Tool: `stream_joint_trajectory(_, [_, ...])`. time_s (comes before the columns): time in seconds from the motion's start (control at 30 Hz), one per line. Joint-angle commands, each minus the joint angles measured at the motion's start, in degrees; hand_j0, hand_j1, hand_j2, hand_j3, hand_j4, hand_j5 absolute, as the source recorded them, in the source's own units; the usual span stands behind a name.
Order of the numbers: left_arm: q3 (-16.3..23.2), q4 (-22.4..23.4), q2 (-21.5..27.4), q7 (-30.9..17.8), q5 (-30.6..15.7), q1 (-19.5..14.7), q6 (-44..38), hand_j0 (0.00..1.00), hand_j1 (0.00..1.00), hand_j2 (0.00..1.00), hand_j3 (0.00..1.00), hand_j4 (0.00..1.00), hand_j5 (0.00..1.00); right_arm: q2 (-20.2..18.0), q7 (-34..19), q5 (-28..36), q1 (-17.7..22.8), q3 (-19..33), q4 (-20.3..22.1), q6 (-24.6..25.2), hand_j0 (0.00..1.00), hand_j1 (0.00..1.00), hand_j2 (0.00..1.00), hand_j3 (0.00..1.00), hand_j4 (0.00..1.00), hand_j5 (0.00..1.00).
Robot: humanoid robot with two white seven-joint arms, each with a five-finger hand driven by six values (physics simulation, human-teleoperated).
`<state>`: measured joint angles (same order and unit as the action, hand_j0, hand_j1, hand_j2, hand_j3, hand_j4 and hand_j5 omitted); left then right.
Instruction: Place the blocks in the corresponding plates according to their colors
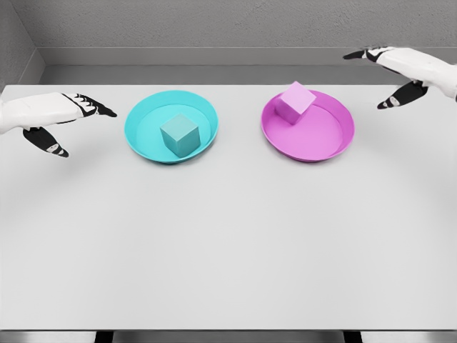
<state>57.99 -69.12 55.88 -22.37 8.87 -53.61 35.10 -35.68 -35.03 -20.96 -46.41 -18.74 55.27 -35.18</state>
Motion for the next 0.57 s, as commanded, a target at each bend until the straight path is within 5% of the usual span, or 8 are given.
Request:
stream_joint_trajectory(0.0, [-0.1, 0.0, 0.1, 0.0, -0.3, 0.0, -0.1, 1.00, 1.00, 1.00, 1.00, 1.00, 1.00, -0.4, 0.0, -0.3, 0.2, 0.3, -0.2, 0.2, 1.00, 1.00, 1.00, 1.00, 1.00, 1.00])
stream_joint_trajectory(0.53, [-0.1, 0.0, 0.1, 0.0, -0.3, 0.1, -0.1, 1.00, 1.00, 1.00, 1.00, 1.00, 1.00, -0.6, 0.0, -0.7, 0.3, 0.3, 0.0, 0.2, 1.00, 1.00, 1.00, 1.00, 1.00, 1.00])
